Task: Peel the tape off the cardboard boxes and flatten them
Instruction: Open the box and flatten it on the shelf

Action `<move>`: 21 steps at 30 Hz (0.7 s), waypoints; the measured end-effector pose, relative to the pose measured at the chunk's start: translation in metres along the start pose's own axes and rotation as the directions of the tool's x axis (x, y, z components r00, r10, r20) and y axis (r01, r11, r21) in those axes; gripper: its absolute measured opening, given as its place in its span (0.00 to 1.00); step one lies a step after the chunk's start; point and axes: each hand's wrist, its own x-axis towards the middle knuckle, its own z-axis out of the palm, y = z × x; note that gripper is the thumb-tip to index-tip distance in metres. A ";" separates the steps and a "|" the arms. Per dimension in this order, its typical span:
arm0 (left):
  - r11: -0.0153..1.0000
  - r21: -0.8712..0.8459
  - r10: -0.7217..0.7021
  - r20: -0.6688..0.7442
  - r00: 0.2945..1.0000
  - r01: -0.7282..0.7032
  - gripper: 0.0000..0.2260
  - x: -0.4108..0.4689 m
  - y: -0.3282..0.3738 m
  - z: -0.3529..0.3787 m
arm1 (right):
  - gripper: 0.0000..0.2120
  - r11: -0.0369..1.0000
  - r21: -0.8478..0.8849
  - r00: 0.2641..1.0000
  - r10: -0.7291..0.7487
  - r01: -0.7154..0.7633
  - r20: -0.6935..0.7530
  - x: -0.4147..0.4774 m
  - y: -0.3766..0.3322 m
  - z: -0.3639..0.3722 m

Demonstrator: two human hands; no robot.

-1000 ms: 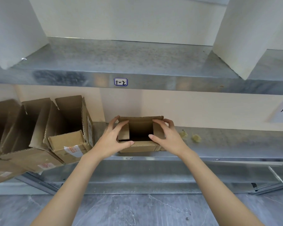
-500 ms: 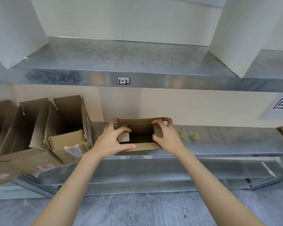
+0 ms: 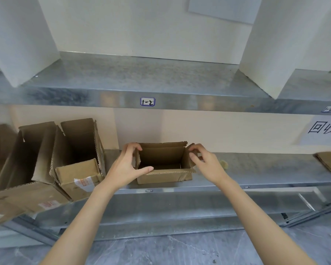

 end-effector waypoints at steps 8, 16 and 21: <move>0.984 -0.175 -0.023 0.086 0.996 0.038 0.33 0.007 -0.006 -0.011 | 0.19 0.999 -0.001 0.985 0.041 -0.041 0.167 -0.012 0.002 -0.005; 0.996 0.009 0.086 0.147 0.985 -0.088 0.37 0.018 -0.020 -0.015 | 0.19 0.980 -0.196 0.998 0.024 -0.014 0.052 0.003 0.018 0.017; 0.990 0.062 0.120 0.077 0.990 -0.125 0.36 0.026 -0.020 -0.015 | 0.13 0.984 -0.178 1.000 0.025 -0.024 0.004 0.013 0.015 0.020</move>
